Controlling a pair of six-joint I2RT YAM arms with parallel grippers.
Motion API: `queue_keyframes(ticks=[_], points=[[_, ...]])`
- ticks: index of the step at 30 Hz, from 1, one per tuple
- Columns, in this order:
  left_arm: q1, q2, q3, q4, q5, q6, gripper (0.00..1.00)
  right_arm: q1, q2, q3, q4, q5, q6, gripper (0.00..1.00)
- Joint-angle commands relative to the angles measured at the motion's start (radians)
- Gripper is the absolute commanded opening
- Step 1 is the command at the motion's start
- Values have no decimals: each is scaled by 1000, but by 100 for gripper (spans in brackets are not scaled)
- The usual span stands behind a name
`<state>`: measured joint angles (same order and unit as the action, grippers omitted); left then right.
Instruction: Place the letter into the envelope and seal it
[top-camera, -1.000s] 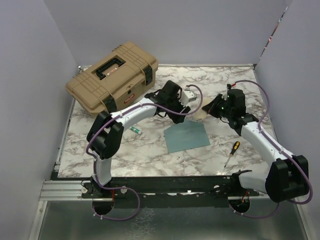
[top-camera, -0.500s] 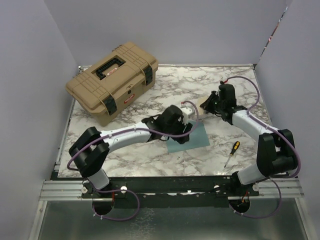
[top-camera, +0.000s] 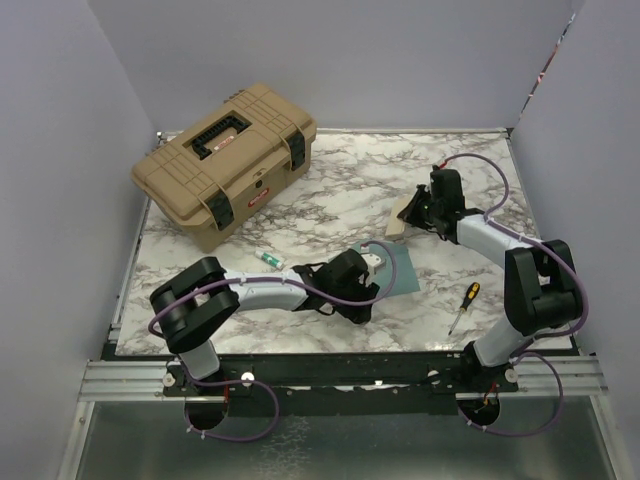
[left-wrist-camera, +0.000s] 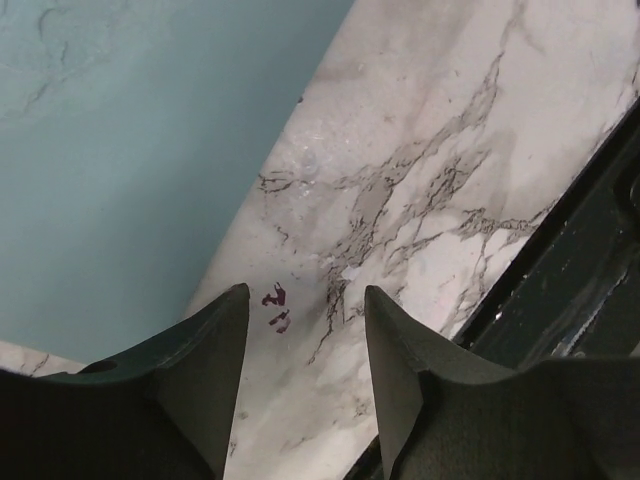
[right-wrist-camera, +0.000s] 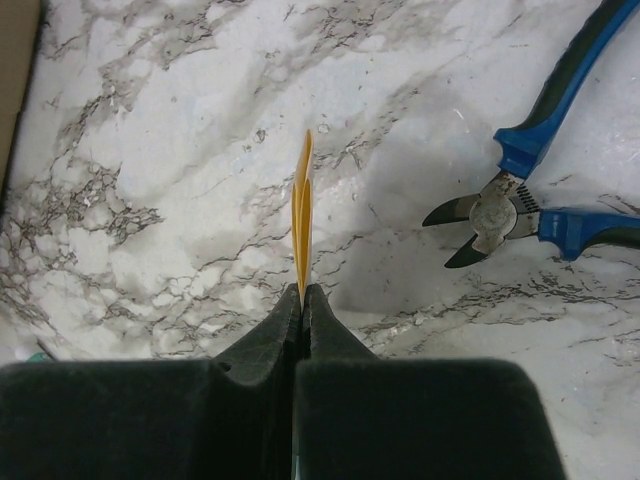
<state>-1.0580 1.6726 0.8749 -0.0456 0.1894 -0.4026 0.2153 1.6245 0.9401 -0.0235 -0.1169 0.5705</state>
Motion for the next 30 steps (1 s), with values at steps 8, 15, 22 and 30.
queue_keyframes(ticks=[8, 15, 22, 30], points=[[31, 56, 24, -13, -241, -111, 53, 4, -91, -101, -76, 21, -19, 0], [137, 61, 57, -35, -307, -138, 53, 4, -197, -177, -161, 34, 1, 1], [289, 116, 105, -28, -227, -165, 52, 3, -291, -283, -175, -52, 37, 1], [360, 177, 180, -18, -219, -154, 54, 4, -421, -343, -219, -135, 53, 0]])
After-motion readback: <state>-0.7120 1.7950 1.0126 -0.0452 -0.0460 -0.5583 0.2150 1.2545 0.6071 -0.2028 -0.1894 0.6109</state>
